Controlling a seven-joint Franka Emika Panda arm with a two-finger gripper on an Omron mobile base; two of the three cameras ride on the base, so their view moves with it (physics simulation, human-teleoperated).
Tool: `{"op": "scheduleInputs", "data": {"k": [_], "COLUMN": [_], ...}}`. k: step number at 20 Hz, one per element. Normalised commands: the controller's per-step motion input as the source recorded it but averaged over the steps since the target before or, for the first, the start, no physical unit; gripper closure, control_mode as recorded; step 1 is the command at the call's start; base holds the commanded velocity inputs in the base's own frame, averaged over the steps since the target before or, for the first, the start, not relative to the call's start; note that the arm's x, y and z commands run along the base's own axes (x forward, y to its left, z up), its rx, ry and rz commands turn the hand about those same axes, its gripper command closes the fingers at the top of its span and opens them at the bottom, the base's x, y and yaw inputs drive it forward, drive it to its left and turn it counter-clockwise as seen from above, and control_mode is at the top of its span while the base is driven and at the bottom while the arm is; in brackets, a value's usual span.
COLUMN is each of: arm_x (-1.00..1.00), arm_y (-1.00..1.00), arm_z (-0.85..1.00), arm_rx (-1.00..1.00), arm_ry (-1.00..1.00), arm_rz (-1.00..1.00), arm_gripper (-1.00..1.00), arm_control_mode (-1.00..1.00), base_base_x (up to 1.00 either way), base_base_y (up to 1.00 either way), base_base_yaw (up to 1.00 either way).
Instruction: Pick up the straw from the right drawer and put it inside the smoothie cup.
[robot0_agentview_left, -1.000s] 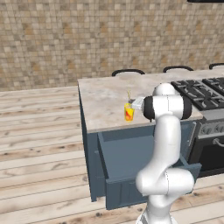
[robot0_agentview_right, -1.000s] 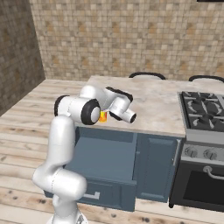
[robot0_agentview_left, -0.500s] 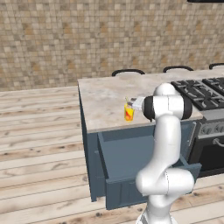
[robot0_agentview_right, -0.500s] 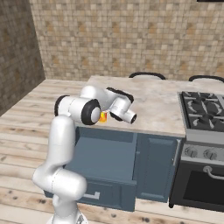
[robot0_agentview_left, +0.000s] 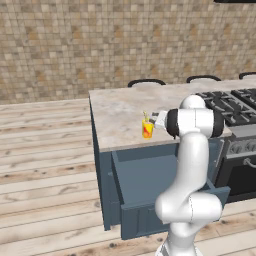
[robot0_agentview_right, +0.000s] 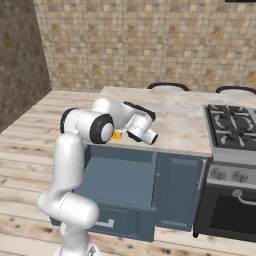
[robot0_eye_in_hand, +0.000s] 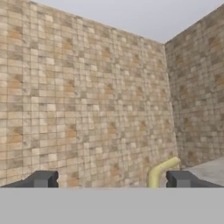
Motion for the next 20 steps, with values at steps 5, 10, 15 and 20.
{"op": "scheduleInputs", "data": {"k": [5,10,15,20], "arm_x": [-0.85,-0.99,-1.00,-0.97], "arm_y": [-0.01,0.00,0.01,0.20], "arm_z": [0.70,0.83,0.79,0.69], "arm_rx": [0.00,-0.12,-0.18,-0.16], "arm_ry": [-0.10,-0.07,-0.25,-0.38], "arm_rz": [0.01,0.00,0.00,0.00], "arm_gripper": [-1.00,-1.00,-1.00,-1.00], "arm_control_mode": [-1.00,-1.00,-1.00,-1.00], "base_base_x": [0.00,0.00,0.00,0.00], "base_base_y": [0.00,0.00,0.00,0.00], "base_base_yaw": [0.00,0.00,0.00,0.00]}}
